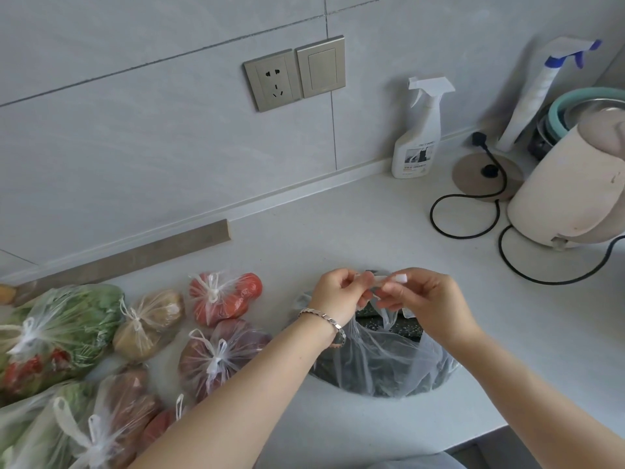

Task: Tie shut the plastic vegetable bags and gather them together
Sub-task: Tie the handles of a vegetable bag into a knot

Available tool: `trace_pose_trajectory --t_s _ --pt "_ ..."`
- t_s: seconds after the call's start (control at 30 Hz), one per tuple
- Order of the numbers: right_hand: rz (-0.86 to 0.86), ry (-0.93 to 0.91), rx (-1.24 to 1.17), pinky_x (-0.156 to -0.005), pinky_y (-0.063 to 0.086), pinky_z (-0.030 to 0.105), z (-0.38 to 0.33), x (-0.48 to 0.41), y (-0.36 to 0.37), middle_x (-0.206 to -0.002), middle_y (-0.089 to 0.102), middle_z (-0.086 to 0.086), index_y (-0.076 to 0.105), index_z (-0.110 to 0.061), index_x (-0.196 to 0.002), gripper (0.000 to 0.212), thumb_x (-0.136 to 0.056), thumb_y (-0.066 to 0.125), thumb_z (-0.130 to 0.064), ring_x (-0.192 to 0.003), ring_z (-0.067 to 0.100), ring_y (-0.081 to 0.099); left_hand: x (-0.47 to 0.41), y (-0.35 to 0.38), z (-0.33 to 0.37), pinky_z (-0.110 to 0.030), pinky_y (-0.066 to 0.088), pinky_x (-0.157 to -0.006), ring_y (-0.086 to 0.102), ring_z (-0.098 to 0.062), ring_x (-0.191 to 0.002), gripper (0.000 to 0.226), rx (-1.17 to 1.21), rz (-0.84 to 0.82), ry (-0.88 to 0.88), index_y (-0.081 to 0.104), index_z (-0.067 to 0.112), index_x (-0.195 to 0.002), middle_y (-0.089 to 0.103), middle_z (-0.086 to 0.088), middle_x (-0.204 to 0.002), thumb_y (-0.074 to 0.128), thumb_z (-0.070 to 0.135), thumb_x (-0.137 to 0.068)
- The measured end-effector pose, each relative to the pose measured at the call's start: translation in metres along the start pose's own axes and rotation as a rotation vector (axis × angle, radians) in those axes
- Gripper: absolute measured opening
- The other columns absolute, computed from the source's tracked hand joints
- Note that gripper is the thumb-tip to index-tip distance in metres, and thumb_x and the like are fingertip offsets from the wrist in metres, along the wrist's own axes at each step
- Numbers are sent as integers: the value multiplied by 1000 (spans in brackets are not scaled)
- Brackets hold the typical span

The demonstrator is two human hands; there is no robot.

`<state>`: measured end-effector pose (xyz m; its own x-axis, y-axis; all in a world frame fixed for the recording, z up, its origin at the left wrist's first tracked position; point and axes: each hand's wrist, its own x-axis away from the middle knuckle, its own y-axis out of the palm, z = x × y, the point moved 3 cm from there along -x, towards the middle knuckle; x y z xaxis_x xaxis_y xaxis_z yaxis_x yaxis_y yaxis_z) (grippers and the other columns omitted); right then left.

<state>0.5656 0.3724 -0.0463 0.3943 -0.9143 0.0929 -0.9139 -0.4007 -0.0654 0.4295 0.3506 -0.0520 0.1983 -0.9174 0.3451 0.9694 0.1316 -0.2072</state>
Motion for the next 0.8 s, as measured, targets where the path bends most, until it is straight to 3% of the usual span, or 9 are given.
trace_pose_trajectory --t_s 0.13,0.23,0.3,0.37,0.4,0.53,0.63,0.73,0.8 --pt "129 -25 144 -56 51 13 2 -2 -5 -61 71 -10 63 -16 -70 12 -79 62 -23 -59 8 68 -1 -2 -3 -4 41 -48 48 3 -38 24 73 -17 -34 56 7 -70 56 8 -48 53 20 -90" --pt "227 -31 263 -50 38 19 -1 -2 -8 -66 67 11 64 -11 -69 26 -86 55 -30 -53 22 51 1 -2 -4 -6 44 -51 48 0 -44 26 74 -52 -54 54 12 -65 56 9 -45 54 20 -90" --pt "216 75 123 -58 37 18 3 -3 -9 -69 57 11 63 -6 -73 34 -90 50 -32 -61 19 45 3 -2 -3 -5 43 -51 49 -3 -49 26 48 -60 -72 53 12 -64 56 6 -53 54 21 -90" --pt "226 221 -85 -72 39 28 7 -9 -15 -69 53 10 59 -4 -69 34 -90 53 -30 -68 21 46 1 -4 -2 -11 40 -53 49 -8 -54 24 59 -54 -109 55 9 -68 52 -5 -61 54 19 -89" --pt "247 291 -158 -71 37 33 8 -13 -21 -66 52 9 57 -5 -67 30 -87 56 -26 -67 22 45 -1 -7 -2 -17 38 -57 47 -13 -58 21 41 -43 -127 56 8 -71 50 -9 -66 54 20 -88" --pt "196 541 -303 -41 29 19 22 -25 -45 -47 47 -2 50 -12 -55 30 -84 58 -12 -44 12 38 -18 -42 -6 -28 33 -60 39 -16 -58 32 -447 0 52 53 12 -63 41 -2 -62 54 33 -87" --pt "224 681 -128 -31 16 14 59 -12 -63 -38 35 -7 44 -18 -43 44 -82 62 -10 -33 7 25 -19 -75 -37 -31 39 -80 47 -17 -85 40 -1047 41 234 59 15 -66 56 1 -86 48 47 -87" --pt "304 829 -31 -30 19 11 101 17 -69 -40 39 -4 47 -15 -49 36 -78 68 -11 -26 5 25 -10 -85 -86 -30 29 -84 45 -19 -103 61 -1173 -63 60 63 24 -81 57 5 -103 25 70 -73" --pt "377 869 -39 -29 21 10 117 28 -69 -45 41 0 49 -12 -51 32 -77 68 -8 -22 5 26 -6 -78 -106 -31 27 -84 44 -20 -106 51 -1172 -79 -13 63 25 -86 57 5 -105 33 67 -79"
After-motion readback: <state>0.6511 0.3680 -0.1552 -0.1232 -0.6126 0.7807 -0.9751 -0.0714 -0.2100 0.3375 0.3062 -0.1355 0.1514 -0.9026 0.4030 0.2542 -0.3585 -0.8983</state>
